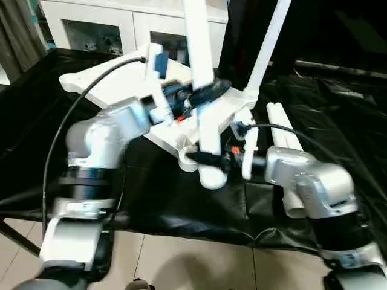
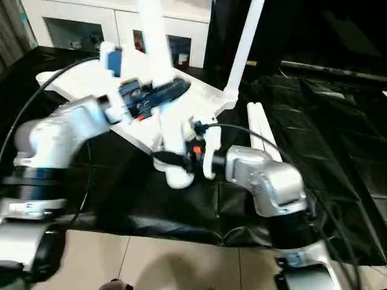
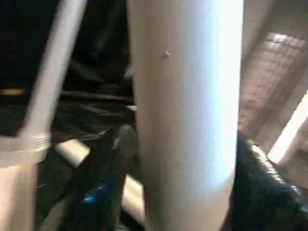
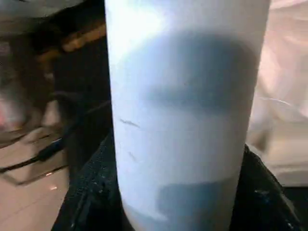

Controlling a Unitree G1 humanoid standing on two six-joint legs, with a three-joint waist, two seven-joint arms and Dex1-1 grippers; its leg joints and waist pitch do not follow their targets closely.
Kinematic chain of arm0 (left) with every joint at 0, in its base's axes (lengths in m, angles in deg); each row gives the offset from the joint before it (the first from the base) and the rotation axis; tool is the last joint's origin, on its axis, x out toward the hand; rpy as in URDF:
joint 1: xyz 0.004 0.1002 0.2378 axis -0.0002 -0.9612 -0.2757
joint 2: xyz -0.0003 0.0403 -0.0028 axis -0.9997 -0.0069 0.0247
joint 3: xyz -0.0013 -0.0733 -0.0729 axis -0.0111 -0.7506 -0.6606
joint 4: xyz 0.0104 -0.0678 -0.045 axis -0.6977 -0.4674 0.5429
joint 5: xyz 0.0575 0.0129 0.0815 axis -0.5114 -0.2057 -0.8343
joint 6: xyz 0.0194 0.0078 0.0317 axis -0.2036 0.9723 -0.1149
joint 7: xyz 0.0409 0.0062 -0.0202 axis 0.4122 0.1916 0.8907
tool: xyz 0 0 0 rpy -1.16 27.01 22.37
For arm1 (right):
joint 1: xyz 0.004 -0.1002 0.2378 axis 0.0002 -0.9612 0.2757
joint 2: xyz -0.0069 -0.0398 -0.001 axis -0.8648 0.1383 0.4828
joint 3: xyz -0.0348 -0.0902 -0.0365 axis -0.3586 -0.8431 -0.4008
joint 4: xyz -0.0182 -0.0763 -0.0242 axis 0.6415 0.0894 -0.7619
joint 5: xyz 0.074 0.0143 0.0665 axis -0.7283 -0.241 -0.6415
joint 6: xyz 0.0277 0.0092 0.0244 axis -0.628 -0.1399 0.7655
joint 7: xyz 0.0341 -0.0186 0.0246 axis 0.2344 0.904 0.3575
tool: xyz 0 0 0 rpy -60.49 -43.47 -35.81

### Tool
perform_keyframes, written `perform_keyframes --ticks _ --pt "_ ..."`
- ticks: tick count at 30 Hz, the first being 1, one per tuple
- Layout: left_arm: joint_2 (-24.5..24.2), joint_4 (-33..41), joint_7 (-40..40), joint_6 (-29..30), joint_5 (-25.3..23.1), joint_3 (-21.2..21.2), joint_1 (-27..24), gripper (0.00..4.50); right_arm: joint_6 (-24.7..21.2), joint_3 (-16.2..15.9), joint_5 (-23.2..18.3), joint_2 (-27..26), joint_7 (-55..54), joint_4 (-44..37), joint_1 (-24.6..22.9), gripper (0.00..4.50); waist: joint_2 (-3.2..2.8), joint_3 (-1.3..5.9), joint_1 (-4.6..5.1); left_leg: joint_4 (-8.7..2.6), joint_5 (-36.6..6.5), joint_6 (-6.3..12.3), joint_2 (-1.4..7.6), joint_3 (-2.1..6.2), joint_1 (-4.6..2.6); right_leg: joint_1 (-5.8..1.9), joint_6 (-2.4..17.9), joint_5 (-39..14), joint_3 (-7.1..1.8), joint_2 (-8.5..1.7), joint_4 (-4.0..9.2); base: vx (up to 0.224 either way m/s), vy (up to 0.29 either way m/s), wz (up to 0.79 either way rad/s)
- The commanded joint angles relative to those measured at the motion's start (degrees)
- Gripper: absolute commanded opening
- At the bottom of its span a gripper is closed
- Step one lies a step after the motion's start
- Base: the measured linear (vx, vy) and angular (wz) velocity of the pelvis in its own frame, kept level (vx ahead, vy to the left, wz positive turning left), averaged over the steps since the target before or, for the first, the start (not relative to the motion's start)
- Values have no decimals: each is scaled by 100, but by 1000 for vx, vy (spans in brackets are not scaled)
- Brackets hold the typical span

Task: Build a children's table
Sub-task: Pick table leg

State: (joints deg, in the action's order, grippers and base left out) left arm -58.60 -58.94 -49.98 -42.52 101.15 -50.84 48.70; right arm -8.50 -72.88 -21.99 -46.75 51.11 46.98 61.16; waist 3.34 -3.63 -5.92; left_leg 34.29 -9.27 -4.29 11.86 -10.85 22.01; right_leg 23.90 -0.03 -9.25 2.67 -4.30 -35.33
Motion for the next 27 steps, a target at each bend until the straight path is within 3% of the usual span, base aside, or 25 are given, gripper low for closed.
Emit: perform_keyframes --ticks 1,5,6,8,12,19,21,27 --pt "6 -8 436 -120 -318 -8 -55 302 191 5 76 -61 -184 -119 54 197 -22 470 -4 -369 -868 -280 75 44 -110 -325 758 -1203 -187 -286 370 0 0 0" --pt "186 169 897 -49 -446 76 -225 302 221 -59 233 -309 -585 -137 56 197 -15 468 18 -369 -813 -257 73 45 -91 -335 843 -981 -186 -280 345 0 0 0" --pt "197 186 967 -26 -497 108 -242 274 243 -69 278 -342 -649 -127 58 197 -22 472 22 -367 -820 -246 74 43 -99 -331 844 -976 -186 -278 343 0 0 0" --pt "241 141 1234 -91 -668 134 -234 267 292 -69 366 -452 -820 -69 80 197 -28 463 32 -377 -883 -249 79 44 -109 -318 806 -1073 -187 -276 361 0 0 0" --pt "288 113 1250 -61 -585 56 -192 223 298 -57 407 -528 -900 -43 101 197 -32 456 40 -379 -961 -269 68 46 -107 -317 758 -1170 -187 -274 378 0 0 0" --pt "282 55 1389 -63 -580 -21 -143 194 394 -47 569 -605 -1088 7 149 197 -52 461 60 -379 -1004 -297 63 50 -104 -321 745 -1122 -185 -270 379 0 0 0" --pt "283 49 1370 -57 -534 -55 -129 191 468 1 552 -634 -1066 43 164 253 -64 464 69 -376 -1007 -288 63 51 -106 -317 762 -1085 -185 -269 372 0 0 0" --pt "92 91 777 -41 -332 5 -104 184 277 153 289 -452 -688 58 218 312 -60 464 69 -381 -1032 -265 66 56 -123 -317 715 -1168 -185 -267 382 0 0 0"
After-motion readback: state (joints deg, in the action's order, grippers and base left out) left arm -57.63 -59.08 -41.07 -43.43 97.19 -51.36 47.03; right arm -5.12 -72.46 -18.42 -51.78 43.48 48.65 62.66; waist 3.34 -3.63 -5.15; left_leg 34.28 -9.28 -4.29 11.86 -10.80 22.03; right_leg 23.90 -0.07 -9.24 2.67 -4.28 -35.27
